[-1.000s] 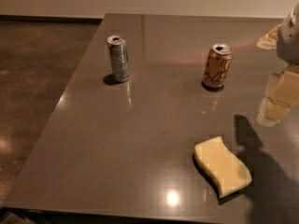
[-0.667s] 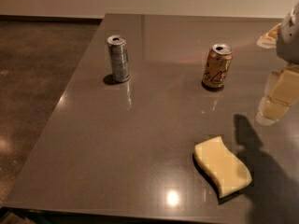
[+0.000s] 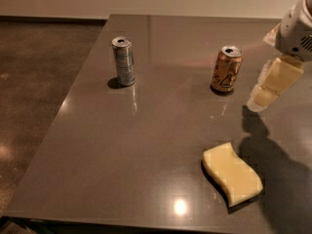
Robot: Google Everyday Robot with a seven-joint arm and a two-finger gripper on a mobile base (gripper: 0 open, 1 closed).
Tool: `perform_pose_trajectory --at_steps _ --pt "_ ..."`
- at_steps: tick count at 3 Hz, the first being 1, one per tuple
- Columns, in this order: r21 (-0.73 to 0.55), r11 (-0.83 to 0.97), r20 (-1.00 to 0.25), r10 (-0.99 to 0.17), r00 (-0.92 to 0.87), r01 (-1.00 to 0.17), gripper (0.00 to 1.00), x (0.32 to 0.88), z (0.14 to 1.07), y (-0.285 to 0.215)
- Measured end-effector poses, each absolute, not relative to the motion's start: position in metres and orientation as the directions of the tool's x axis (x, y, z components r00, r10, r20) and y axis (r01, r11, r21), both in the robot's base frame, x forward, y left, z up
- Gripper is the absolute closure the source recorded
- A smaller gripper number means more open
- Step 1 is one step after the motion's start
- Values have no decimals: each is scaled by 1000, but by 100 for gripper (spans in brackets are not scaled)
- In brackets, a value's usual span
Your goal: Pick orange can
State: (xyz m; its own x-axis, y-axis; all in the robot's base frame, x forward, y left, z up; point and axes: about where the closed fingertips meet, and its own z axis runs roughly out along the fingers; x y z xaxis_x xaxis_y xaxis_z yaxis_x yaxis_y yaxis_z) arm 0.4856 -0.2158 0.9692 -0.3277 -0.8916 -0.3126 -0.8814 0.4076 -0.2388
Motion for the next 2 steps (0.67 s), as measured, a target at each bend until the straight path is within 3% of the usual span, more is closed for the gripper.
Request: perform_pose_trajectory --at_steps 2 --pt "-208 537 -397 -810 -431 -818 0 550 950 -212"
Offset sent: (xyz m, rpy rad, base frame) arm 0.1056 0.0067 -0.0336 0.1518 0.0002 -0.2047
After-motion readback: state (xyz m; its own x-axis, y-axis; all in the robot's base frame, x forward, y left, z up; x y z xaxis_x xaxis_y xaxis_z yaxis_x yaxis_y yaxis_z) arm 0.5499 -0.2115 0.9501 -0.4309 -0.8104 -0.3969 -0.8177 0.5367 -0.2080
